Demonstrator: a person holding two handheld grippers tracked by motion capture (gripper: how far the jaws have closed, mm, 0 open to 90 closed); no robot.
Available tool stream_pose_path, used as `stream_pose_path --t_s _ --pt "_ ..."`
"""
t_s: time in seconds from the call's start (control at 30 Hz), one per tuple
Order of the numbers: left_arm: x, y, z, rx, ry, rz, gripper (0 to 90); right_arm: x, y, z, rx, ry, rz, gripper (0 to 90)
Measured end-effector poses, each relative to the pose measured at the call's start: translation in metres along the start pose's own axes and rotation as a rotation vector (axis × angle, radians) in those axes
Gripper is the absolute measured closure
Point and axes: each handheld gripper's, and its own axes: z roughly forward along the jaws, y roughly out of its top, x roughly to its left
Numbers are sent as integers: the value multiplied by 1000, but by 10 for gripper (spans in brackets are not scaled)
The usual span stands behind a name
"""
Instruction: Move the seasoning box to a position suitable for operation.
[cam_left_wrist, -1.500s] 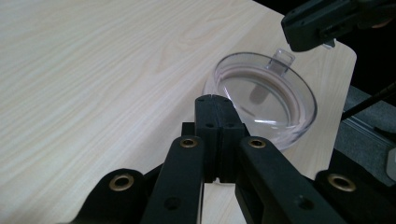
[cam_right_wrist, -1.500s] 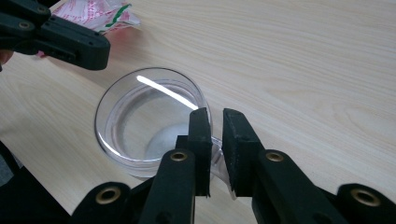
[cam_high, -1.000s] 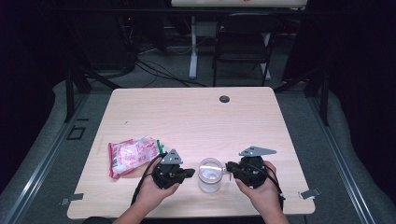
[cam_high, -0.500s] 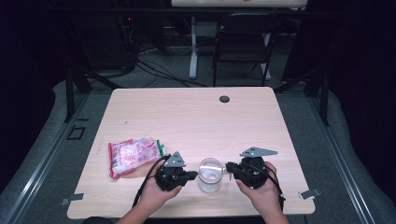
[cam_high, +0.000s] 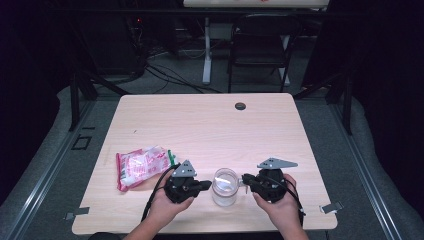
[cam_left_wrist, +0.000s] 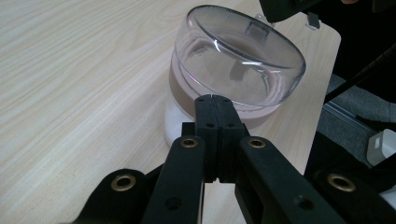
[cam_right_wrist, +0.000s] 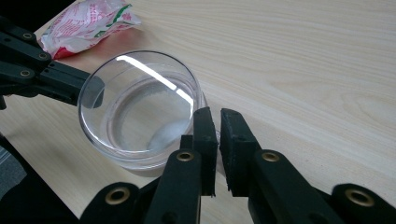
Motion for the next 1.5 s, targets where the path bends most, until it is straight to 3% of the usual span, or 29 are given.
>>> stream_pose_path --t_s 0.6,0.9,1.1,1.23,1.5 --pt "-3 6 -2 -35 -7 18 900 -1 -4 2 1 -13 1 855" --pt "-14 12 1 -33 -17 64 900 -1 -5 3 4 -28 -2 843" --pt "-15 12 4 -23 -16 71 900 -2 -5 3 7 -28 -4 833" --pt "-13 13 3 -28 -12 66 900 -5 -7 3 -10 -9 18 829" --pt "-9 12 -3 -43 3 61 900 -9 -12 6 -13 -16 45 808"
